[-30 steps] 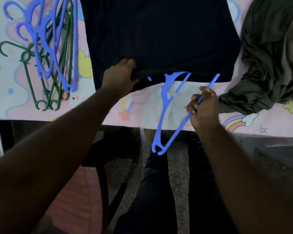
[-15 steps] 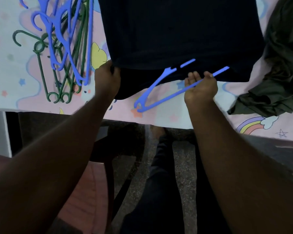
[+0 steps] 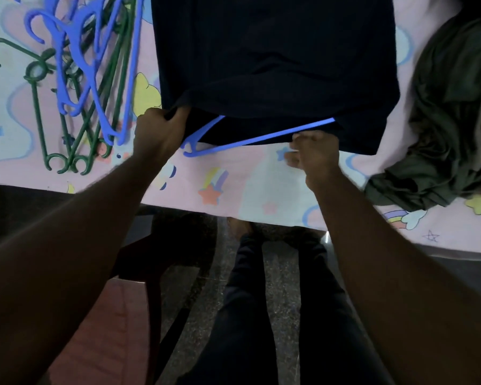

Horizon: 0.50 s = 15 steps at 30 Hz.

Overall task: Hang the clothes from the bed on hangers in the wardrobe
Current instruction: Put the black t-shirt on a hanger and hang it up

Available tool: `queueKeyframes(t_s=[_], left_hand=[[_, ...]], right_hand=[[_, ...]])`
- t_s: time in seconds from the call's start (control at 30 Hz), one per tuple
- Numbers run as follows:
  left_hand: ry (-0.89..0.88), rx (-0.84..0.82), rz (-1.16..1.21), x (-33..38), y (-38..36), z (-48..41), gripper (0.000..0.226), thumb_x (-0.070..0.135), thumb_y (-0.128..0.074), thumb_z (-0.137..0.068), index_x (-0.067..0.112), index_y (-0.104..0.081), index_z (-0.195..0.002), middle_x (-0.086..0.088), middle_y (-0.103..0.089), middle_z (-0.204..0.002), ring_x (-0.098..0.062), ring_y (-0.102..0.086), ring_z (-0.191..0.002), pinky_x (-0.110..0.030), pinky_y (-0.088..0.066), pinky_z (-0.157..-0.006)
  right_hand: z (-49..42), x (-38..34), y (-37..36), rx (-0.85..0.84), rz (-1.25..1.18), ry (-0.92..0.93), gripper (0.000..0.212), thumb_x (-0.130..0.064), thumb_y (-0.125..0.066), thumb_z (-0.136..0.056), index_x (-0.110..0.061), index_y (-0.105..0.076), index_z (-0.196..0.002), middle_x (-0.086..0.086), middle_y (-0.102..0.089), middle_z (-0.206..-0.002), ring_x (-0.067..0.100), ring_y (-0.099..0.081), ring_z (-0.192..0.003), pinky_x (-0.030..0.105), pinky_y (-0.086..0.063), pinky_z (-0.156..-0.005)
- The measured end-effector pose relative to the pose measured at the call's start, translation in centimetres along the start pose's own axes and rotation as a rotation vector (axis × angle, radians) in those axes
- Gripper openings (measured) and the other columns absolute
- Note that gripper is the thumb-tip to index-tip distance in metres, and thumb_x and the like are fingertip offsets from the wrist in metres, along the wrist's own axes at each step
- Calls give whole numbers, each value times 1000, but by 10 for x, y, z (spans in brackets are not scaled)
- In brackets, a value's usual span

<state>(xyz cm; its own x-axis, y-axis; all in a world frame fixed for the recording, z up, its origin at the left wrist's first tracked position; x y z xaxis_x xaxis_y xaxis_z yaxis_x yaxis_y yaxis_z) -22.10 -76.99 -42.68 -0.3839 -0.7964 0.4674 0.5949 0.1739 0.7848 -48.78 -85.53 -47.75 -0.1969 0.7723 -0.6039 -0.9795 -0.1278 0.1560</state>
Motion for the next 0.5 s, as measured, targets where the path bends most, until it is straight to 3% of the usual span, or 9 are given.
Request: queueKeyframes(t_s=[0.03,0.1,0.2,0.27,0.4,0.5], left_hand=[[2,-5,-24,-1,-1,-1,61,59,-49,-84,8,-38,-54,-4,-35,-50,-23,-37,-51,-28,-29,-50],[-59,-9,-100,-1,0,-2,60,57,-53,-86,6,-40,-56,-6,-36,-51,-23,-36,-52,-29,-27,-50],[-216,-78,-338,-7,-4,0,42,46,-69,-82,6,-57,-77,-6,-51,-65,-25,-50,-66,-29,-34,-58],[-277,-134,-496,-13,-6,2,48,49,-76,-76,7,-58,-92,-7,-54,-77,-27,-52,-74,-33,-38,-62],[-250,-126,-604,-35,-5,1,60,51,-79,-72,6,-52,-102,-16,-62,-92,-35,-58,-83,-38,-42,-64],[-217,-177,-578,-42,-11,0,61,50,-82,-70,7,-53,-102,-13,-60,-92,-30,-55,-80,-36,-37,-63]], right_hand=[[-5,-2,16,137,224,140,4,-9,-59,-92,-10,-64,-91,13,-67,-87,23,-66,-69,30,-55,-66],[-10,-8,44,346,523,382,19,-18,-65,-87,-11,-62,-104,10,-66,-103,24,-65,-90,32,-50,-81],[-26,-11,70,370,838,448,48,-30,-71,-83,-13,-52,-123,13,-48,-128,33,-49,-118,44,-43,-94],[-33,-11,78,331,1028,442,50,-36,-70,-85,-15,-51,-126,15,-44,-132,37,-43,-123,49,-40,-97],[-44,-21,90,346,1115,524,25,-26,-53,-95,-14,-60,-115,17,-50,-124,38,-46,-117,46,-38,-90],[-48,-25,100,360,892,547,21,-16,-48,-95,-7,-62,-107,18,-60,-115,35,-53,-112,40,-38,-89]])
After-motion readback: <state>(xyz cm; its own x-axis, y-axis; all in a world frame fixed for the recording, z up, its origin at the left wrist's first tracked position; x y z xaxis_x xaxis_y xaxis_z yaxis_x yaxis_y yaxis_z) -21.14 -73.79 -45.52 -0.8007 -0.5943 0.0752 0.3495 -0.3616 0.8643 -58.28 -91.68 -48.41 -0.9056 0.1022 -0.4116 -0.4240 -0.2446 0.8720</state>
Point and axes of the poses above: each hand's wrist, its own z-axis away from the middle knuckle, its own y-axis out of the back of the hand, x = y × z, the point moved 3 cm from there along -z, towards the middle knuckle
